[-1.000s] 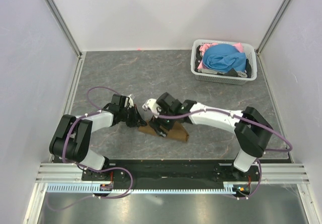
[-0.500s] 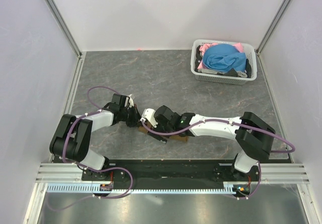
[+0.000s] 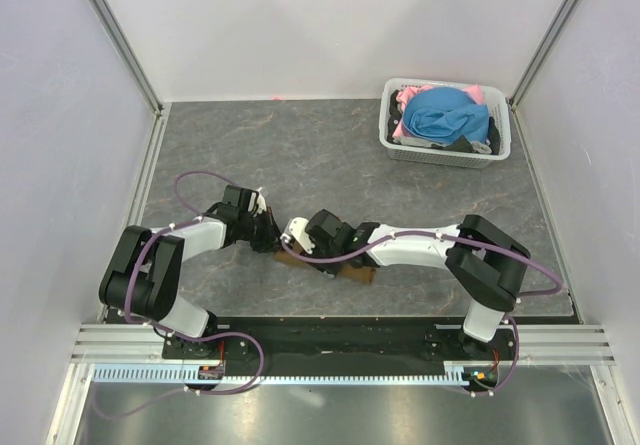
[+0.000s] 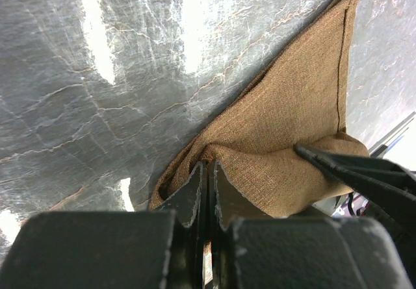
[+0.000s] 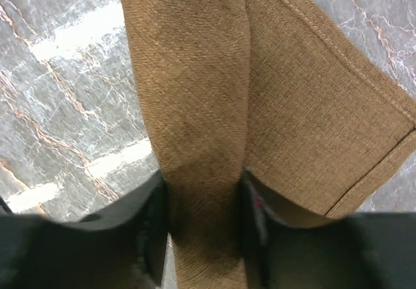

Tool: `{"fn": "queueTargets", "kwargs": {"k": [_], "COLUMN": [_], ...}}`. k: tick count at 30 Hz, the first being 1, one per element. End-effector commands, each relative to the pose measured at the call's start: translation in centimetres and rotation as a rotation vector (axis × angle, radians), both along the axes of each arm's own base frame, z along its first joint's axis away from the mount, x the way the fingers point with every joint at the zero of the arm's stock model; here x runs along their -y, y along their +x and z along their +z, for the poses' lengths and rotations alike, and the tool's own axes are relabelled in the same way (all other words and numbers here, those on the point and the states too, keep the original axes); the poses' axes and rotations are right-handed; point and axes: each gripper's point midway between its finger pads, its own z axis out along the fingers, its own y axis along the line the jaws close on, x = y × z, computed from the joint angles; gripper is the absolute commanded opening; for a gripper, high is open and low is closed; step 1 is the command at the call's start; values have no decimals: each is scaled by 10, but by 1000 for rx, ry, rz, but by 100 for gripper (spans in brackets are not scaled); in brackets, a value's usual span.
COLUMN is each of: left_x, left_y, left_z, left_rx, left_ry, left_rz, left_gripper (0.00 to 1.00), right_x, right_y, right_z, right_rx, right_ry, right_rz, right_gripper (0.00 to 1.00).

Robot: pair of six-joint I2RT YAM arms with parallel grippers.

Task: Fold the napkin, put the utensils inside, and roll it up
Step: Roll the napkin with the utensil

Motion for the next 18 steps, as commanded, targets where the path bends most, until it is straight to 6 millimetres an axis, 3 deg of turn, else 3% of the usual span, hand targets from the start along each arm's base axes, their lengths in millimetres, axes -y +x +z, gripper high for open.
{"fn": "queueTargets", "kwargs": {"k": [1,4,5,8,11,18], "left_x": [-7,-9,-8,-10,-16,-29], "left_y": [-4,10,19,34,39,35], "left_z": [-5,8,15,27,32,46], "left_rx": [-9,53,76,124,153,259], "left_ry": [59,76,81,100,128,154], "left_rz": [-16,-2,5,26,53,105], "left_gripper": [2,25,37,51,56,57], "right_x": [-4,-3,-3,-1,-1,3], "right_y": [-8,-16,-17,-20,-22,-24], "right_z": [-4,-9,-10,-15,-16,-26], "right_rx": [-105,-194,-219,-318,-400,-613], "right_ry": [61,101,112,160,210,284], "right_rz": [26,47,51,45,46,21], "right_gripper": [42,37,36,35,34,34]}}
